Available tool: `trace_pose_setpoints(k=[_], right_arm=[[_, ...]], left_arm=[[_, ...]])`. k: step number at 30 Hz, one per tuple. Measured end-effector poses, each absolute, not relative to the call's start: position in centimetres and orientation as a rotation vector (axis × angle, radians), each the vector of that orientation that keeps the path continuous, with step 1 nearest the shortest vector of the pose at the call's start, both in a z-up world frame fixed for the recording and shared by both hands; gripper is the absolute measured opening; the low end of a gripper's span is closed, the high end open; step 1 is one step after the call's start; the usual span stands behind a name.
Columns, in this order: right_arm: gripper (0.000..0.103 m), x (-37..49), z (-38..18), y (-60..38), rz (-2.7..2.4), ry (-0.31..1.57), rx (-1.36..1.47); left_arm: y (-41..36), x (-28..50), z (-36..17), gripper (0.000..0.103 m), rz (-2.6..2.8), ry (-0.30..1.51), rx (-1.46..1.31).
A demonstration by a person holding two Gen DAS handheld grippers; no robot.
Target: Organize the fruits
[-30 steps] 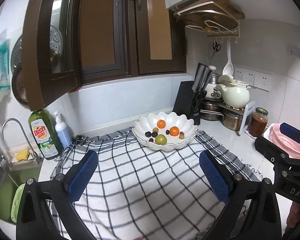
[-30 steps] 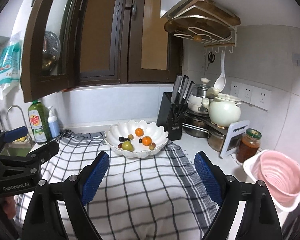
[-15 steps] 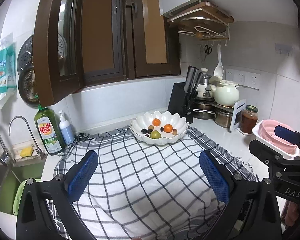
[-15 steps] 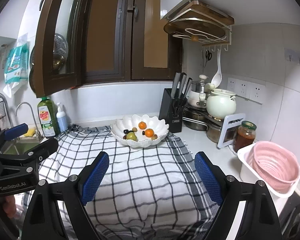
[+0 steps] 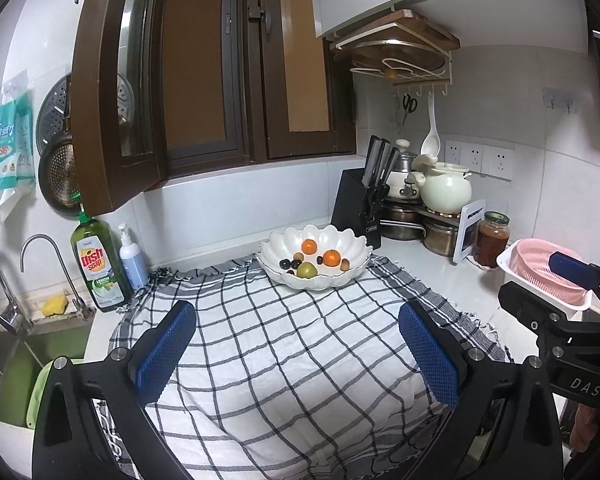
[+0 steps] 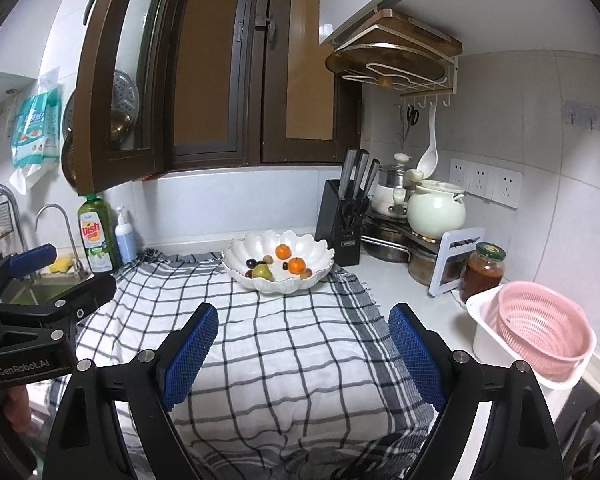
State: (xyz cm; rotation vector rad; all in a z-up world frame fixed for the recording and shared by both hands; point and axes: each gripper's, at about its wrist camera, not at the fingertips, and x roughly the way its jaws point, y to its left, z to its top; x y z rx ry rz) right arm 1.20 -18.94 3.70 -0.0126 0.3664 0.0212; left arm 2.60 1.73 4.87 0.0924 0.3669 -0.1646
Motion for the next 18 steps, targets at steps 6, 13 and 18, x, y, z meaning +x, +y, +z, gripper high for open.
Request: trace_pose_setpoints(k=[6,13,18], right_arm=[[0.088,1.0,3.55,-19.23,0.016,0.37,-0.014],[0.088,0.81,3.53,-19.39,0.012,0.373,-0.011],[0.088,0.76,3.53,-19.37,0.01,0.37,-0.012]], left_arm=[[1.47,2.41,4.91,0.103,-0.169,0.366,0.092],[1.25,2.31,4.9,0.103,-0.172,0.367,0.093],[1.22,2.29,4.91,0.103,-0.174,0.368,0.092]])
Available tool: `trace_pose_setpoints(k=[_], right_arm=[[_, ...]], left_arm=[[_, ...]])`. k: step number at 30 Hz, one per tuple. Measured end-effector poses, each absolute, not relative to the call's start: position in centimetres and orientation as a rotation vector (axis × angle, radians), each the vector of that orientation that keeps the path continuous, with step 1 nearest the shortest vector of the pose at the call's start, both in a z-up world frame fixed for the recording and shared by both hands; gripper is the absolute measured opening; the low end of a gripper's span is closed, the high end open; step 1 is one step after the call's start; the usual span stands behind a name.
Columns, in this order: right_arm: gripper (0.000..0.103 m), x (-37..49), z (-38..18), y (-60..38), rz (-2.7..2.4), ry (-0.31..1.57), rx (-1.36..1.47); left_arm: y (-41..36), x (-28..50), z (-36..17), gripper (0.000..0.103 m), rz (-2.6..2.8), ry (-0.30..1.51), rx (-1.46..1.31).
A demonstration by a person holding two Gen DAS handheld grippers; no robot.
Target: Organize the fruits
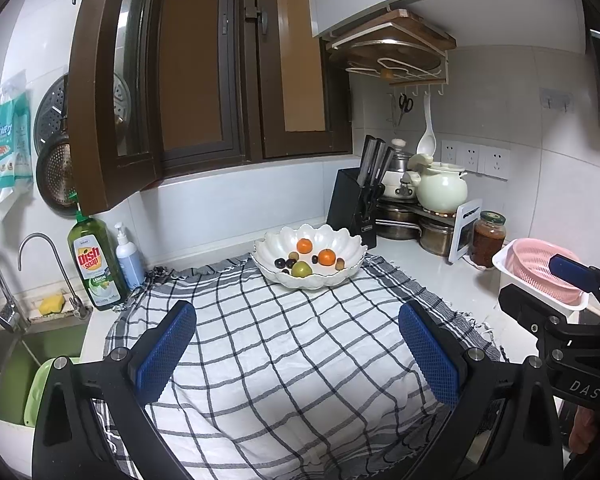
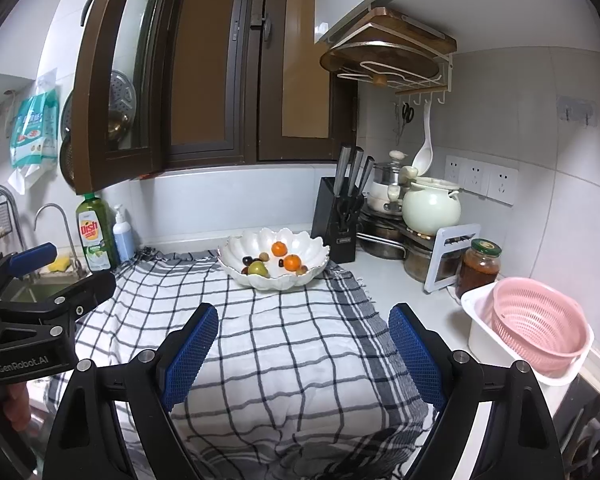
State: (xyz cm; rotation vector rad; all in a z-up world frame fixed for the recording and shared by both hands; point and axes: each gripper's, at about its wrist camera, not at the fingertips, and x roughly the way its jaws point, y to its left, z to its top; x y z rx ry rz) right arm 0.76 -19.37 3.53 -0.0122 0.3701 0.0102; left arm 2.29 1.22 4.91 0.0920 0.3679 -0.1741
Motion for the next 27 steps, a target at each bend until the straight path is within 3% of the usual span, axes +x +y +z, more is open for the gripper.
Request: trace_pose_setpoints(k=[27], right_arm=[[0.088,0.69,3.39,-19.76,0.003,0.374,-0.01]], left_arm=[[0.46,2.7,4.88,0.103,-0.186,0.371,0.092]])
